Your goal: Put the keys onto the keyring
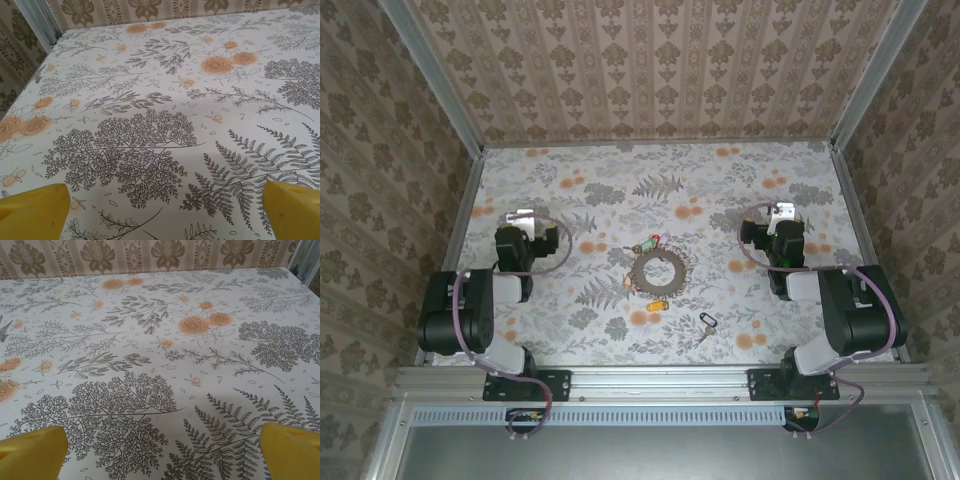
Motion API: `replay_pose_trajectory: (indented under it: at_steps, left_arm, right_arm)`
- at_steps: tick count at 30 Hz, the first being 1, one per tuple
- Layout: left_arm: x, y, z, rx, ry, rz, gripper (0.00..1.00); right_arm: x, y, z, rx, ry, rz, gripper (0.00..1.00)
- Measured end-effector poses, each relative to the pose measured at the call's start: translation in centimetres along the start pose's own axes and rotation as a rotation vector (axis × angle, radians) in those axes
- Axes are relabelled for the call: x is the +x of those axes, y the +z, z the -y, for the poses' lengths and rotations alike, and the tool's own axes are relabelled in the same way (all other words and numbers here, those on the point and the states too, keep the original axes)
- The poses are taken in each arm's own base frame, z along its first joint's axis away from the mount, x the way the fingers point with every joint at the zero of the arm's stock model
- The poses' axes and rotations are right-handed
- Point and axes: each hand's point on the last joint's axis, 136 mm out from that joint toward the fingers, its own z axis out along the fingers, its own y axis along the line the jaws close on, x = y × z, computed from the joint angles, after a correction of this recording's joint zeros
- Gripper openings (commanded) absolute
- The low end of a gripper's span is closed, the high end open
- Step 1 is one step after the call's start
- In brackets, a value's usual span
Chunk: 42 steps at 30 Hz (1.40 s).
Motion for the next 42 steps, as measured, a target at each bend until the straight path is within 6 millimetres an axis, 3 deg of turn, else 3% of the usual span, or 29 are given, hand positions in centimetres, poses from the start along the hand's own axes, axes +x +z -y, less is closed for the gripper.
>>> replay_pose_trajectory:
  at_steps: [30,32,33,36,39,42]
  left_arm:
    - [-0.1,0.0,0.2,0.003,0.008,-0.041,1.0]
    - [-1.7,-0.6,0.7,-0.012,0.03,-0.056,1.0]
    - [-3.5,-1.3,1.4,-0.013,0.045,-0.043,1.0]
    - [-10.6,-4.3,4.5,0.025,0.079,0.048,1.0]
    - [-16.5,-8.2,8.2,0.121,0.061,0.112,1.0]
    - [-19.2,-12.0,11.9,0.251,0.007,0.079,1.0]
  right_arm:
    - [0.0,-0.1,0.1,0.01,0.0,-0.001,1.0]
    - [-0.1,-0.9,0.3,0.036,-0.011,-0.034,1.0]
    - [-0.9,-1.6,0.3,0.045,-0.012,-0.032,1.0]
    - [-6.1,-3.9,-0.6,0.028,0.04,0.052,1.0]
    - [-11.8,-6.1,-1.7,-0.027,0.126,0.106,1.0]
    - [-14.4,-7.2,-3.6,-0.136,0.173,0.08,1.0]
